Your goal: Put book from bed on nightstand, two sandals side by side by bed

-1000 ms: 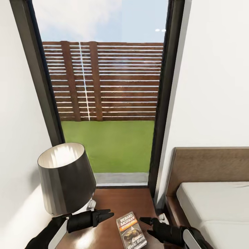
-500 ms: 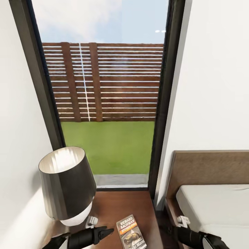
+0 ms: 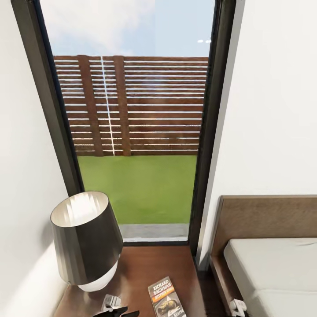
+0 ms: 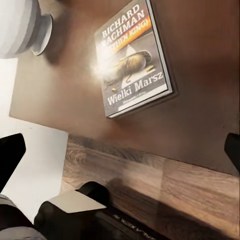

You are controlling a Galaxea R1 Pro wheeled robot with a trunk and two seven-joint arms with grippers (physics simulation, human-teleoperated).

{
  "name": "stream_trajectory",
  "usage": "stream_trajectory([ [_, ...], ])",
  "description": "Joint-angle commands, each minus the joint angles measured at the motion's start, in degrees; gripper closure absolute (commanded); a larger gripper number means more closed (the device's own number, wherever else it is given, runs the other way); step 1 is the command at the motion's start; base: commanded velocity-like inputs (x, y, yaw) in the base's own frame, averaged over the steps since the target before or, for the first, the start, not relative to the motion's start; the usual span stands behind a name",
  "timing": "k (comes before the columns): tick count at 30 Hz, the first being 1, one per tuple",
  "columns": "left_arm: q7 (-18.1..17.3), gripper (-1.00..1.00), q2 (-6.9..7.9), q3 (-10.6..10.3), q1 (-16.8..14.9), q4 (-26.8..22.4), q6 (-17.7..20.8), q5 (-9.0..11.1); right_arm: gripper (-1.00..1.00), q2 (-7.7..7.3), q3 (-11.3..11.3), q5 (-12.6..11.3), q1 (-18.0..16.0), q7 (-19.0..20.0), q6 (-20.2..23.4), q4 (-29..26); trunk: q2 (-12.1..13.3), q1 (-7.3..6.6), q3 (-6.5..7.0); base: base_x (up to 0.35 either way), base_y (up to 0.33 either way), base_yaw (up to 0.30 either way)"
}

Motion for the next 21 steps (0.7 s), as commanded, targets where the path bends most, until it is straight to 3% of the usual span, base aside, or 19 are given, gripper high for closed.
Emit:
stream_trajectory([
  [1, 1.04, -1.00, -0.01, -0.45, -0.04, 0.65, -0.17, 0.42, -1.00, -0.01, 0.33, 0.89, -0.02, -0.01, 0.45, 1.05, 0.38, -0.23, 0.13, 0.000, 0.000, 0.000],
  [2, 2.40, -1.00, -0.22, -0.48, -0.04, 1.86, -0.46, 0.37, -1.00, 0.06, 0.33, 3.01, -0.04, -0.03, 0.42, 2.11, 0.79, -0.45, 0.31, 0.000, 0.000, 0.000],
  [5, 3.44, -1.00, -0.79, -0.50, -0.04, 3.49, -1.72, 0.33, -1.00, 0.24, 0.33, 5.55, -0.02, -0.04, -0.02, 3.16, 1.99, -1.11, 0.85, 0.000, 0.000, 0.000],
  [8, 5.04, -1.00, -1.12, -0.51, -0.04, 6.01, -4.55, 0.31, -1.00, 0.50, 0.38, 8.11, -0.03, -0.07, -5.08, 6.24, 3.19, -1.77, 1.38, 0.000, 0.000, 0.000],
  [13, 8.03, -1.00, -1.23, -0.51, -0.04, 8.74, -6.18, 0.30, -1.00, 0.65, 0.41, 9.00, -0.03, -0.13, -9.95, 10.63, 5.20, -2.87, 2.28, 0.000, 0.000, 0.000],
  [21, 9.10, -1.00, -1.30, -0.52, 0.12, 11.14, -7.25, 0.30, -1.00, 0.68, 0.42, 9.16, -0.05, -0.19, -11.02, 13.16, 8.41, -4.62, 3.72, 0.000, 0.000, 0.000],
])
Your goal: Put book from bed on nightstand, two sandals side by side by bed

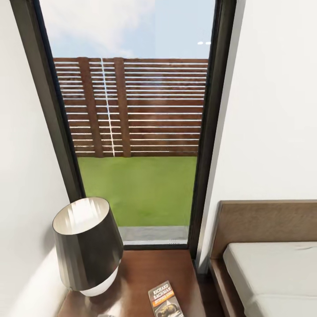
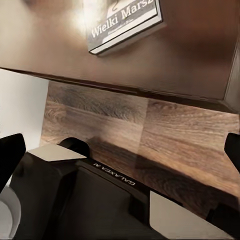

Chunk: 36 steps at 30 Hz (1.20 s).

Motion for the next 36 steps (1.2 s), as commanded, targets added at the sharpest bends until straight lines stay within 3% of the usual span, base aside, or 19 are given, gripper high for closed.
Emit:
stream_trajectory([
  [1, -0.07, -1.00, 0.02, -0.49, 0.03, 0.10, -0.51, 0.34, -1.00, -0.03, 0.43, -0.60, -0.03, 0.12, 0.27, 0.35, 0.38, -0.23, 0.12, 0.000, 0.000, 0.000],
  [11, 0.41, -1.00, 0.07, -0.48, 4.20, 0.34, -1.41, 0.42, -1.00, -0.03, 0.43, -0.64, -0.02, -0.09, 0.19, 5.38, 4.39, -2.43, 1.92, 0.000, 0.000, 0.000],
  [15, 4.67, -1.00, 0.07, -0.48, 6.28, 0.34, -1.46, 0.43, -1.00, -0.03, 0.43, -0.68, 0.00, -0.16, 0.19, 7.64, 6.00, -3.30, 2.64, 0.000, 0.000, 0.000],
  [19, 6.56, -1.00, 0.07, -0.58, 8.99, 0.34, -1.44, 0.42, -1.00, -0.02, 0.39, -0.67, 0.01, -0.17, 0.18, 10.84, 7.60, -4.18, 3.36, 0.000, 0.000, 0.000],
  [29, 8.71, -1.00, 0.07, -3.26, 14.09, 0.34, -1.30, 0.59, -1.00, 0.05, 0.34, -0.75, 1.31, -0.16, 0.27, 11.85, 11.61, -6.38, 5.15, 0.000, 0.000, 0.000],
  [36, 10.75, -1.00, 0.07, -3.38, 15.20, 0.31, -1.27, 0.55, -1.00, 0.06, 0.39, -0.77, 2.57, -0.17, 0.28, 11.80, 11.61, -6.38, 5.15, 0.000, 0.000, 0.000],
])
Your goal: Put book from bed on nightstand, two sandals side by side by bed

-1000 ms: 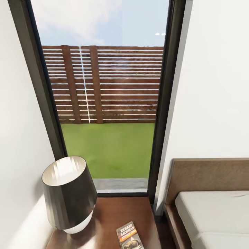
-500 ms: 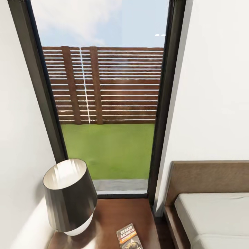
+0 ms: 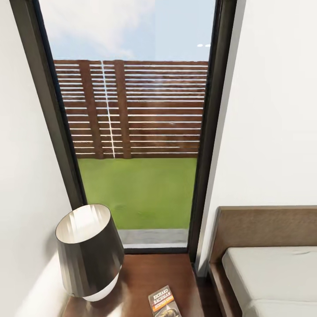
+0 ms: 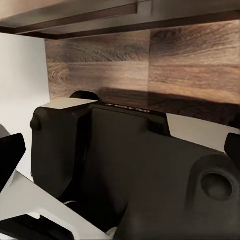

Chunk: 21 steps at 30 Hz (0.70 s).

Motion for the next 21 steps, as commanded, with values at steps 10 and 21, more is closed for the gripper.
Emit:
stream_trajectory([
  [10, 0.10, -1.00, 0.01, -0.35, 0.11, -0.01, -0.27, 0.33, -1.00, 0.00, 0.36, -0.61, 0.01, 0.24, 0.29, 0.03, -0.04, 0.00, -0.06, 0.000, 0.000, 0.000],
  [21, 7.10, -1.00, 0.01, -0.31, 0.11, -0.16, -0.44, 0.39, -1.00, 0.08, 0.45, -0.62, 0.00, 0.09, 0.21, 0.02, -0.04, 0.00, -0.06, 0.000, 0.000, 0.000],
])
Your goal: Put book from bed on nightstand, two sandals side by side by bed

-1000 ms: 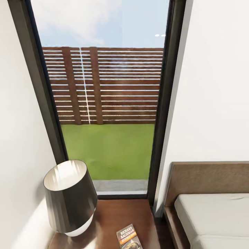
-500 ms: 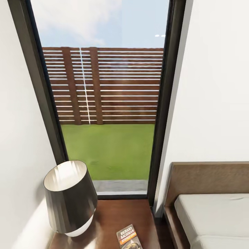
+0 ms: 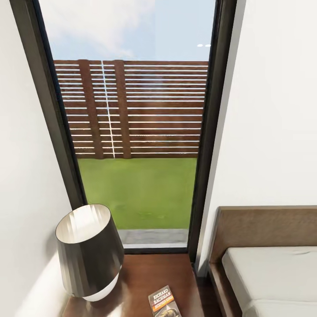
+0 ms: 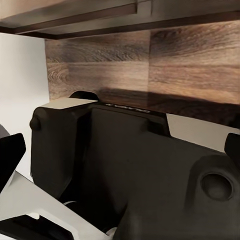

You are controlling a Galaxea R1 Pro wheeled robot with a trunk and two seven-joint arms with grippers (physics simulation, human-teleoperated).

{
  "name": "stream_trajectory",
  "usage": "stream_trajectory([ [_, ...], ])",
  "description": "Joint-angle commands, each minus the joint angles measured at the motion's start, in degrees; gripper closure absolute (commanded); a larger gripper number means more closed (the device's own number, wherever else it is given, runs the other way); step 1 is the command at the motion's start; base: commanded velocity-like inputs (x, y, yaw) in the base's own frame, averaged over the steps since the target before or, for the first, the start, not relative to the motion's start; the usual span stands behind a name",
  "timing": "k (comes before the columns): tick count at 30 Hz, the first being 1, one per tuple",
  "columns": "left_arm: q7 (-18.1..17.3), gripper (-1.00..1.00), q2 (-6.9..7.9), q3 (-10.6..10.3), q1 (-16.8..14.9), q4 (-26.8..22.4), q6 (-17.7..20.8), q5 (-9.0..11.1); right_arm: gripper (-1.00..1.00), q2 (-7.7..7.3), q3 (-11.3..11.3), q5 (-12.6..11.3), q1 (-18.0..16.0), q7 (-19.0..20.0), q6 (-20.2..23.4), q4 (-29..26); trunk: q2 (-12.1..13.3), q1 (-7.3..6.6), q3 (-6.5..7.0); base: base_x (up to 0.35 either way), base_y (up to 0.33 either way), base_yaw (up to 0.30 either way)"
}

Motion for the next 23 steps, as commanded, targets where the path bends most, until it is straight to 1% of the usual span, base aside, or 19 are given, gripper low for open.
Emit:
stream_trajectory([
  [1, 0.29, -1.00, 0.01, -0.50, -0.04, 0.05, -0.26, 0.42, -1.00, 0.06, 0.43, -0.61, -0.07, 0.25, 0.29, 0.12, -0.04, 0.00, -0.06, 0.000, 0.000, 0.000],
  [2, 1.02, -1.00, 0.01, -0.49, -0.04, 0.04, -0.26, 0.41, -1.00, 0.33, 0.45, -0.66, -0.06, 0.25, 0.28, 0.12, -0.04, 0.00, -0.06, 0.000, 0.000, 0.000],
  [3, 1.88, -1.00, 0.01, -0.49, -0.04, 0.04, -0.28, 0.42, -1.00, 1.08, 0.47, -0.76, -0.06, 0.25, 0.28, 0.12, -0.04, 0.00, -0.06, 0.000, 0.000, 0.000],
  [4, 2.12, -1.00, 0.01, -0.49, -0.04, 0.03, -0.29, 0.42, -1.00, 1.44, 0.48, -0.77, -0.06, 0.25, 0.28, 0.12, -0.04, 0.00, -0.06, 0.000, 0.000, 0.000],
  [6, 2.82, -1.00, 0.01, -0.49, -0.04, 0.03, -0.32, 0.40, -1.00, 3.16, 0.45, -0.67, -0.07, 0.24, 0.28, 0.10, -0.04, 0.00, -0.06, 0.000, 0.000, 0.000],
  [8, 3.03, -1.00, 0.01, -0.49, -0.04, 0.03, -0.30, 0.42, -1.00, 3.74, 0.37, -0.64, -0.08, 0.24, 0.28, 0.11, -0.04, 0.00, -0.06, 0.000, 0.000, 0.000],
  [12, 3.13, -1.00, 0.01, -0.43, -0.04, 0.00, -0.29, 0.43, -1.00, 4.05, 0.33, -0.62, -0.08, 0.24, 0.28, 0.11, -0.04, 0.00, -0.06, 0.000, 0.000, 0.000],
  [23, 3.17, -1.00, 0.01, -0.40, -0.04, 0.00, -0.33, 0.40, -1.00, 4.14, 0.32, -0.61, -0.07, 0.24, 0.28, 0.11, -0.04, 0.00, -0.06, 0.000, 0.000, 0.000],
])
